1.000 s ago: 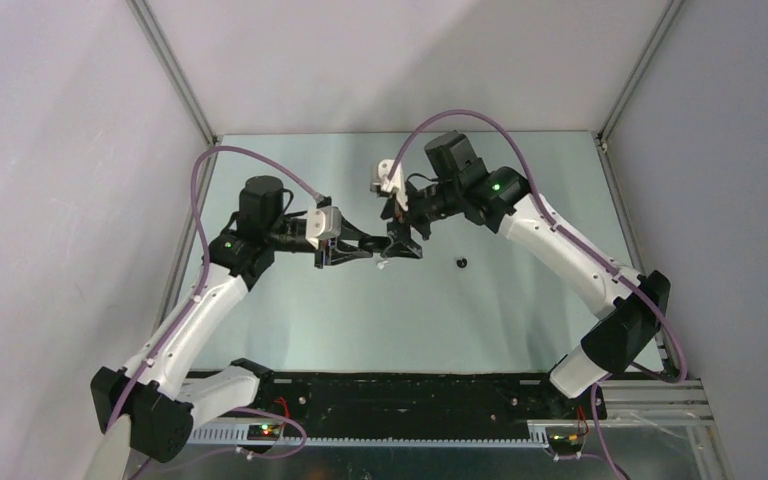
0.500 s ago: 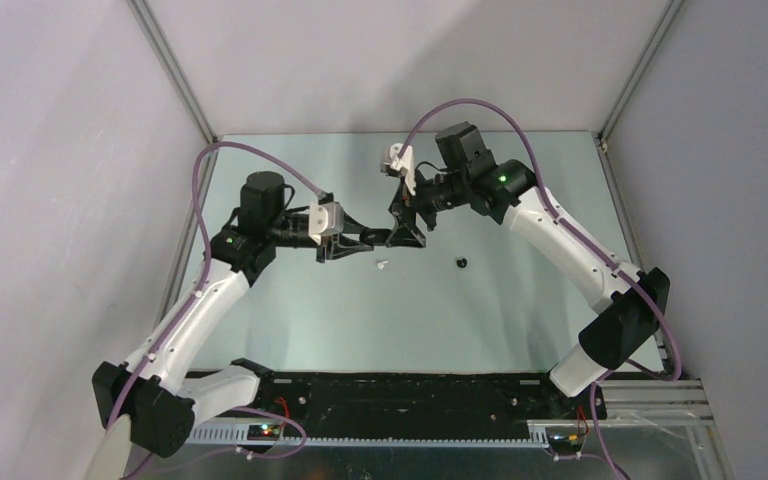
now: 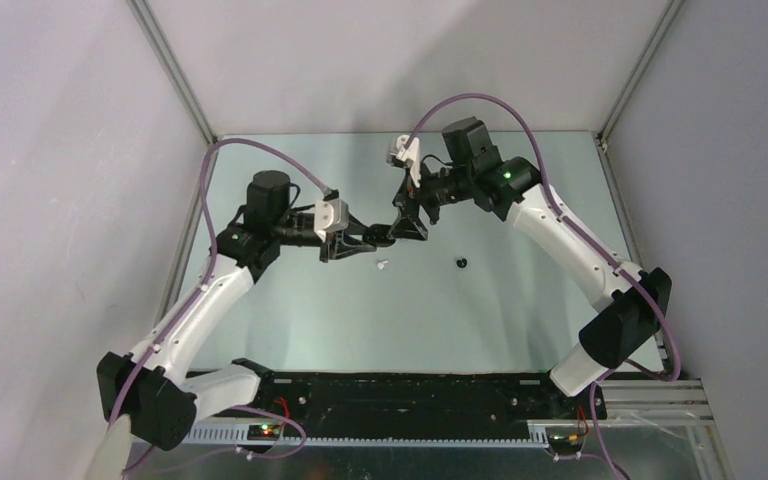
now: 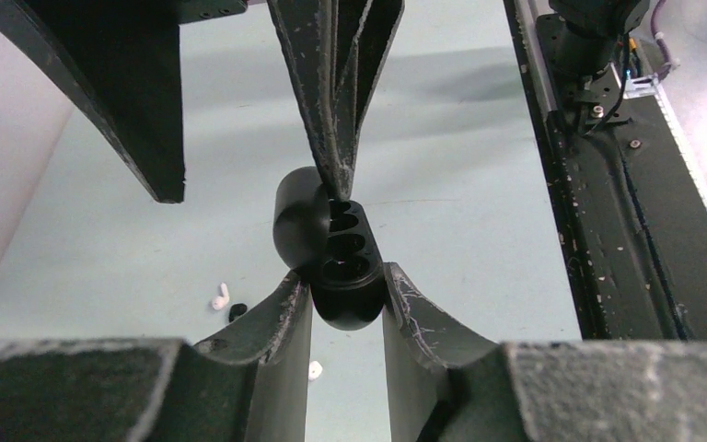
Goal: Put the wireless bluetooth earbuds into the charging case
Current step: Open the charging case to the charging case, then pass from the left arm to the right
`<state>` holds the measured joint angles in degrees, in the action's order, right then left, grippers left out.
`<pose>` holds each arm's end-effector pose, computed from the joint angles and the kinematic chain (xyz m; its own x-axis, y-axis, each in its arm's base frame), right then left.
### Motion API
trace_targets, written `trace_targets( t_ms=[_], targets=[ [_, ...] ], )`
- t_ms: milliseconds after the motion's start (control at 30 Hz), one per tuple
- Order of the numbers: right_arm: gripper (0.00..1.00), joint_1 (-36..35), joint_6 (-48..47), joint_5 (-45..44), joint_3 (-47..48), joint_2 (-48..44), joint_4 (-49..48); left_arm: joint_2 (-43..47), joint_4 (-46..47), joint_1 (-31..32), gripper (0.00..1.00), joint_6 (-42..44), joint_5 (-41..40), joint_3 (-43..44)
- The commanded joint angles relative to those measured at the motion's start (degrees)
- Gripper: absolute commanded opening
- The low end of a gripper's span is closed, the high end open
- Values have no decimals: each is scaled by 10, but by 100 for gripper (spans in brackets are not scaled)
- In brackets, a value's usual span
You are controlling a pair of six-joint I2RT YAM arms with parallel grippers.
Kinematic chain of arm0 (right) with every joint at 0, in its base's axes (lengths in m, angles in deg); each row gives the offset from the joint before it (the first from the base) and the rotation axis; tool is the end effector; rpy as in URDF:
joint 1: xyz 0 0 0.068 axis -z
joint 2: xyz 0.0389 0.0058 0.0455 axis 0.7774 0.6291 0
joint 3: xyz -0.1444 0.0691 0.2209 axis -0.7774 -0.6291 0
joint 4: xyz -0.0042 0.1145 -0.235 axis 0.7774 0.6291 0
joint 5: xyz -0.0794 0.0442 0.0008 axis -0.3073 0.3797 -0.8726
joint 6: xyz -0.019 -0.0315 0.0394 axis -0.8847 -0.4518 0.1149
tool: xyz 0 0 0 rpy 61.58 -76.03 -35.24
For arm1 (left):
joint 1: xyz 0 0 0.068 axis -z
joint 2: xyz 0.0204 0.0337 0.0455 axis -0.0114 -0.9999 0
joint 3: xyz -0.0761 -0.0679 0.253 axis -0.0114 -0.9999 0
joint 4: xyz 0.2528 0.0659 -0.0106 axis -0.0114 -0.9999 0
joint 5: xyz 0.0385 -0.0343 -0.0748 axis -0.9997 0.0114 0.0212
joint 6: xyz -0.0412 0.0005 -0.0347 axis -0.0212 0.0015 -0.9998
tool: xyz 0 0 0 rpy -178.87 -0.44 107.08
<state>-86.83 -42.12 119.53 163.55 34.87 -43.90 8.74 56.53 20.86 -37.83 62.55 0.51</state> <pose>0.2685 0.2236 0.3930 -0.0546 -0.4325 -0.9000 -0.9957 0.0910 0.0166 0.2110 -0.1170 0.3434 0.1875 0.2069 -0.9602 0.9802 0.0234 0.1965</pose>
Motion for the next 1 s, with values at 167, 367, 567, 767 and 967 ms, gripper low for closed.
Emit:
trace_targets(
  t_ms=[167,367,567,767,967],
  targets=[
    [76,4,7,-16,19,-4,-39,-18,96,6,0,-122,15,13],
    [67,4,-10,-20,12,-9,-30,-27,297,-9,0,-312,0,-25],
    [56,7,-10,-16,7,-10,-25,-29,301,-8,0,-316,1,-26],
    [44,19,-4,-1,10,-5,-19,-26,301,-9,0,-310,-4,-28],
    [39,25,-1,17,5,-10,-10,-26,303,-8,0,-309,-15,-36]
  ],
)
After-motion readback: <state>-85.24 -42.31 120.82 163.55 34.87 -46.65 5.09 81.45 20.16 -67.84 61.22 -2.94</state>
